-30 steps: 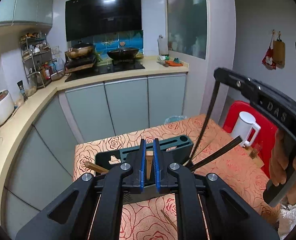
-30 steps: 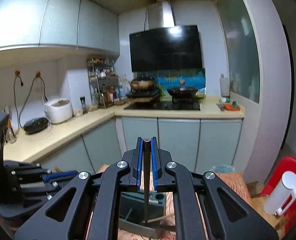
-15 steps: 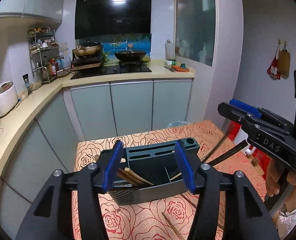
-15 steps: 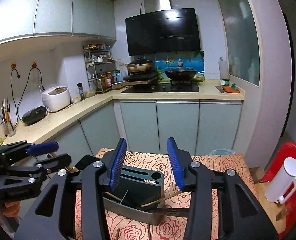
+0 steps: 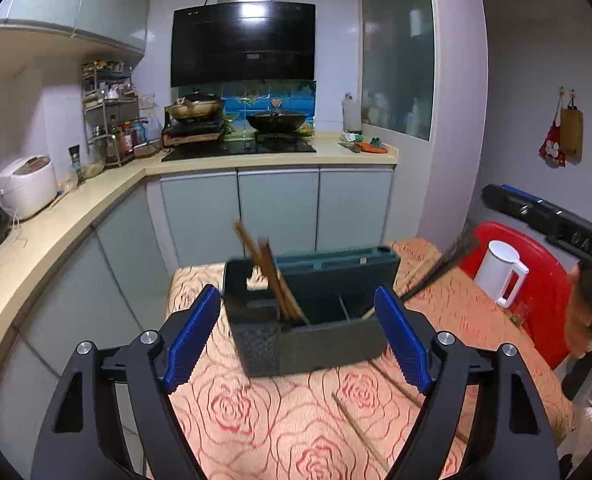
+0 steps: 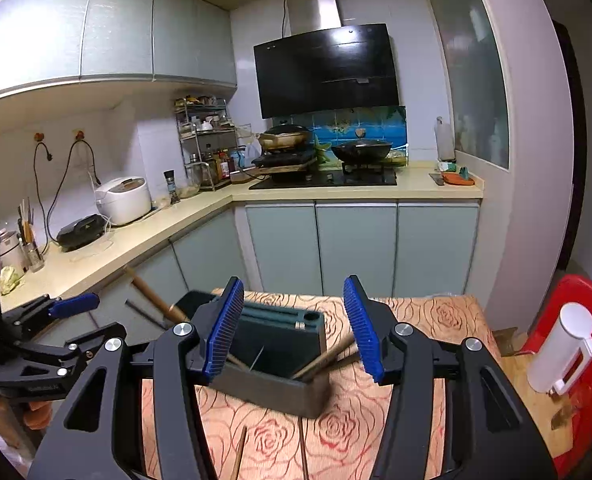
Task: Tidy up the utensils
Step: 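Open both tools to release the chopsticks inside the caddy and pull back, then lower both open tools toward the last loose chopsticks on the table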
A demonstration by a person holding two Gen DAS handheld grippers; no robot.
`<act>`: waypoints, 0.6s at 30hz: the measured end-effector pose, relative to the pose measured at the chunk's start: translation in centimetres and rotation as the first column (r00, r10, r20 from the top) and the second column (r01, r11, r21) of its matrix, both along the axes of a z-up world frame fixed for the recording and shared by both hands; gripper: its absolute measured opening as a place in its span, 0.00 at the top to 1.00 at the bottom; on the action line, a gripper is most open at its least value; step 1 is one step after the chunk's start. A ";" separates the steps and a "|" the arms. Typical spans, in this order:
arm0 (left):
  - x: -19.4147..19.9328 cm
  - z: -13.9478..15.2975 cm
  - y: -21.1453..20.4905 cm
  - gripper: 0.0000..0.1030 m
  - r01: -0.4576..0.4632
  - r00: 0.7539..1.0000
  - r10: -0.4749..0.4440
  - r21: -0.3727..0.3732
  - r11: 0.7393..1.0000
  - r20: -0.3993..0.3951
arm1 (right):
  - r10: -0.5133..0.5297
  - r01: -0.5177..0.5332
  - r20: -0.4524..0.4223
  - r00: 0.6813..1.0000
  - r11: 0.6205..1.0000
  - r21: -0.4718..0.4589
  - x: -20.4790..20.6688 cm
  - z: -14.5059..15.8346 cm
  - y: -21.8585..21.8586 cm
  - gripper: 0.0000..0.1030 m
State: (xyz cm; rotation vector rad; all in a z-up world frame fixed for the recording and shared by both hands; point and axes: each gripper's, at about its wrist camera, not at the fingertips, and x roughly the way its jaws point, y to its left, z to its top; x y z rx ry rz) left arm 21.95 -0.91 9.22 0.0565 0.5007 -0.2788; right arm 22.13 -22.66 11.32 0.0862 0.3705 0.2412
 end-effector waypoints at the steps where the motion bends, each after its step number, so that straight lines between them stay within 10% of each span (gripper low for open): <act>1: -0.6 -0.6 0.1 0.25 -0.010 1.000 0.010 0.000 1.000 -0.003 | 0.001 -0.001 -0.003 1.000 1.000 0.005 -0.8 -0.5 -0.2 0.51; 18: -5.9 -7.4 1.3 0.25 -0.091 0.993 0.092 0.019 0.996 -0.076 | -0.064 0.063 -0.087 0.994 0.998 -0.018 -6.9 -9.3 -0.9 0.50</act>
